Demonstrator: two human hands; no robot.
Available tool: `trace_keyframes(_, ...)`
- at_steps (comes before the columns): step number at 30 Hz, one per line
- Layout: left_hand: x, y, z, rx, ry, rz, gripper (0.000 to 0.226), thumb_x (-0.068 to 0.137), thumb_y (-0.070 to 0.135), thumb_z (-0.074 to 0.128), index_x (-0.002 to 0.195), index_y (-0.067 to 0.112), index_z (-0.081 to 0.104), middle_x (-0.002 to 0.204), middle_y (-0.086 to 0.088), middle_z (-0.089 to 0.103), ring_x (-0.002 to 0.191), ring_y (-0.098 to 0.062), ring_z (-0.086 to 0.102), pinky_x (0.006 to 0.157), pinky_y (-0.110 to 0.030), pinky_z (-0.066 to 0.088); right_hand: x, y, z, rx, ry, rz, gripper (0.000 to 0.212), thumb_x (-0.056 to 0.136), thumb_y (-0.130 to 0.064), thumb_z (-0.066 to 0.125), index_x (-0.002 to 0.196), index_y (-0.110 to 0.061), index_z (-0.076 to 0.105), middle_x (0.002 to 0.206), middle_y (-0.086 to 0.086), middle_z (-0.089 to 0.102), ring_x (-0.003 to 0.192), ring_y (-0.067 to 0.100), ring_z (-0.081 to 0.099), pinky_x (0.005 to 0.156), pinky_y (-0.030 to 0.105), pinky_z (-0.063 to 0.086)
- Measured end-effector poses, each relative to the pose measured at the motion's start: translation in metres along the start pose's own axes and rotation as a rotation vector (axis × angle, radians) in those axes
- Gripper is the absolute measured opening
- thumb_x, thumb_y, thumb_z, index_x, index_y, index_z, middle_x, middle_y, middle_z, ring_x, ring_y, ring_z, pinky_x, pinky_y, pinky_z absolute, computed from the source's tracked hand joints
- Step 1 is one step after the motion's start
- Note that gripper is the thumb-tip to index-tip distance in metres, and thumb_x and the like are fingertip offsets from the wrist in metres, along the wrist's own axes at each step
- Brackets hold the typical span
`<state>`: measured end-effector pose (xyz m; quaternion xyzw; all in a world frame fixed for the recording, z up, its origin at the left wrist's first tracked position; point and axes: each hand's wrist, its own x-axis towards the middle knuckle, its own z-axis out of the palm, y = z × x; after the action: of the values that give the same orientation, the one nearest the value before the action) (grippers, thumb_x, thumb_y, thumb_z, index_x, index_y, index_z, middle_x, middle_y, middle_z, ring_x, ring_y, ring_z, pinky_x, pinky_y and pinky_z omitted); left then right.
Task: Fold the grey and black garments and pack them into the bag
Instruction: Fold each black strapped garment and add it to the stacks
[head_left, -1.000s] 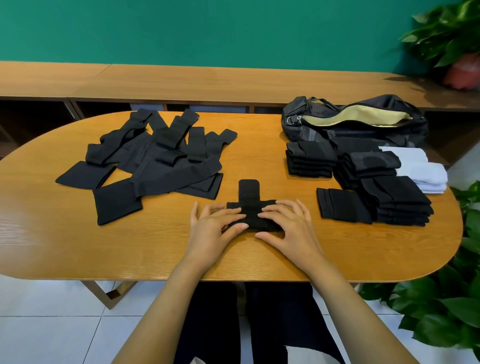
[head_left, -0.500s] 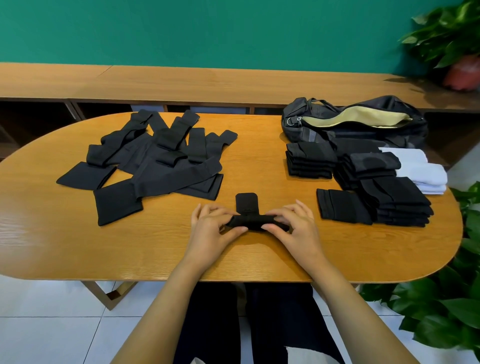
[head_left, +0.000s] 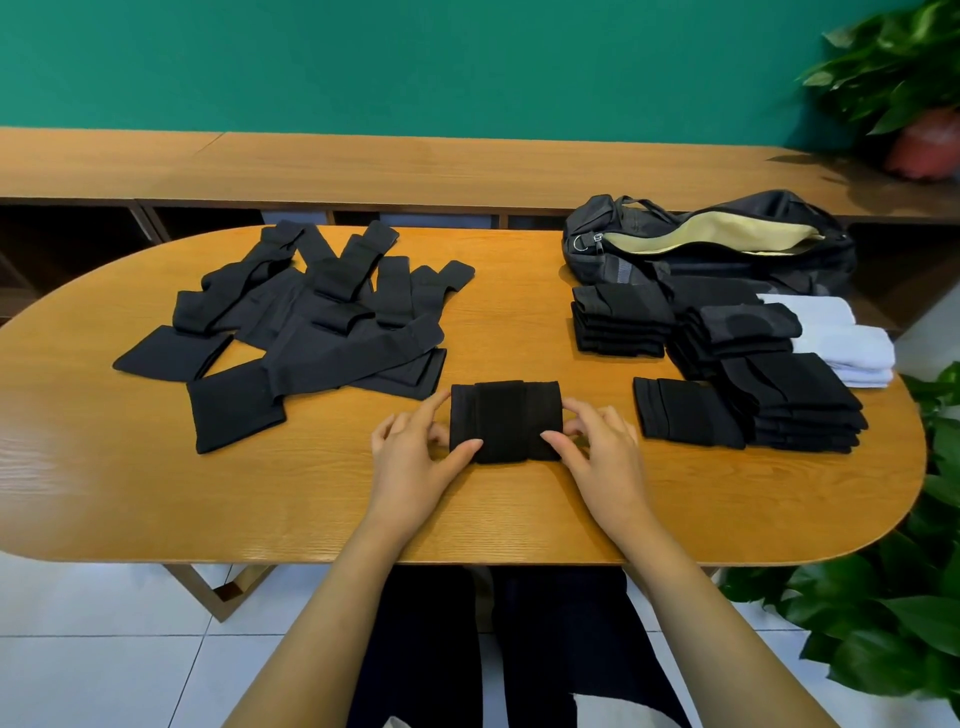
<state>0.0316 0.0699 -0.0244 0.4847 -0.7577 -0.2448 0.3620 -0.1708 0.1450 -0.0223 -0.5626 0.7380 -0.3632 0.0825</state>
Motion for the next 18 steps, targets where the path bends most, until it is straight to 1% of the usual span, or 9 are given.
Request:
trace_keyframes(2,0.0,0.002,-0.001,0.01,0.011,-0.001,0.071,0.08,0.042,0.073,0.142,0.03,0.04,0.08,0.013,0.057,0.094,-0.003,0.051,0.104,-0.026,0.018,0.001,0.001,0.001,0.001,0.011,0.01,0.047,0.09,-0.039,0.062,0.135,-0.026,0.052,0.096,-0.008,0.056,0.105,0.013,0.046,0.089,0.026,0.033)
trace_keyframes(4,0.0,0.001,-0.001,0.043,0.008,0.028,0.067,0.078,0.046,0.073,0.137,0.034,0.045,0.091,0.016,0.054,0.096,-0.003,0.048,0.101,-0.028,0.022,0.002,0.002,0.002,0.016,0.037,0.014,0.047,0.089,-0.036,0.065,0.133,-0.024,0.054,0.093,-0.009,0.055,0.102,0.013,0.048,0.092,0.031,0.04)
trace_keyframes(6,0.0,0.0,-0.002,0.093,-0.013,0.088,0.057,0.076,0.051,0.073,0.128,0.037,0.055,0.112,0.019,0.05,0.108,-0.002,0.041,0.103,-0.033,0.025,0.003,0.003,0.003,-0.008,0.069,-0.023,0.044,0.088,-0.032,0.067,0.129,-0.019,0.056,0.092,-0.009,0.054,0.097,0.013,0.048,0.09,0.039,0.046)
trace_keyframes(8,0.0,0.0,-0.002,0.123,-0.067,0.126,0.052,0.074,0.055,0.073,0.122,0.038,0.061,0.129,0.022,0.044,0.123,-0.001,0.033,0.107,-0.033,0.019,0.003,0.004,0.004,-0.056,0.088,-0.046,0.043,0.088,-0.033,0.067,0.127,-0.018,0.057,0.098,-0.007,0.054,0.098,0.013,0.047,0.088,0.04,0.047)
trace_keyframes(9,0.0,0.0,-0.002,0.141,-0.101,0.138,0.052,0.074,0.056,0.072,0.122,0.038,0.062,0.133,0.024,0.044,0.128,-0.001,0.03,0.109,-0.034,0.016,0.003,0.004,0.004,-0.073,0.093,-0.053,0.042,0.089,-0.034,0.066,0.127,-0.018,0.057,0.104,-0.006,0.056,0.102,0.014,0.047,0.089,0.039,0.047)
trace_keyframes(11,-0.001,0.0,-0.002,0.181,-0.148,0.161,0.05,0.076,0.056,0.07,0.123,0.039,0.061,0.133,0.026,0.048,0.132,-0.001,0.03,0.115,-0.038,0.011,0.002,0.004,0.004,-0.111,0.101,-0.066,0.04,0.092,-0.035,0.062,0.128,-0.018,0.057,0.118,-0.002,0.056,0.112,0.015,0.047,0.096,0.038,0.044)
trace_keyframes(14,0.0,-0.001,-0.001,0.188,-0.133,0.173,0.042,0.082,0.053,0.066,0.121,0.039,0.063,0.128,0.025,0.053,0.129,-0.002,0.035,0.117,-0.04,0.01,0.0,0.003,0.002,-0.254,0.166,-0.076,0.036,0.094,-0.037,0.056,0.126,-0.019,0.059,0.132,0.001,0.053,0.126,0.018,0.042,0.108,0.043,0.035)
trace_keyframes(16,0.0,-0.002,-0.001,0.179,-0.121,0.17,0.04,0.084,0.053,0.062,0.121,0.038,0.063,0.127,0.025,0.054,0.126,-0.001,0.036,0.117,-0.04,0.01,0.001,0.004,-0.001,-0.38,0.205,-0.03,0.043,0.095,-0.043,0.049,0.128,-0.017,0.058,0.141,0.006,0.05,0.134,0.024,0.038,0.116,0.048,0.023)
trace_keyframes(18,0.0,-0.002,-0.001,0.17,-0.116,0.165,0.04,0.085,0.056,0.056,0.121,0.039,0.063,0.125,0.025,0.055,0.123,0.002,0.035,0.117,-0.041,0.01,0.002,0.009,-0.008,-0.491,0.198,0.066,0.057,0.096,-0.051,0.037,0.135,-0.013,0.053,0.148,0.012,0.043,0.141,0.03,0.031,0.118,0.05,0.01)
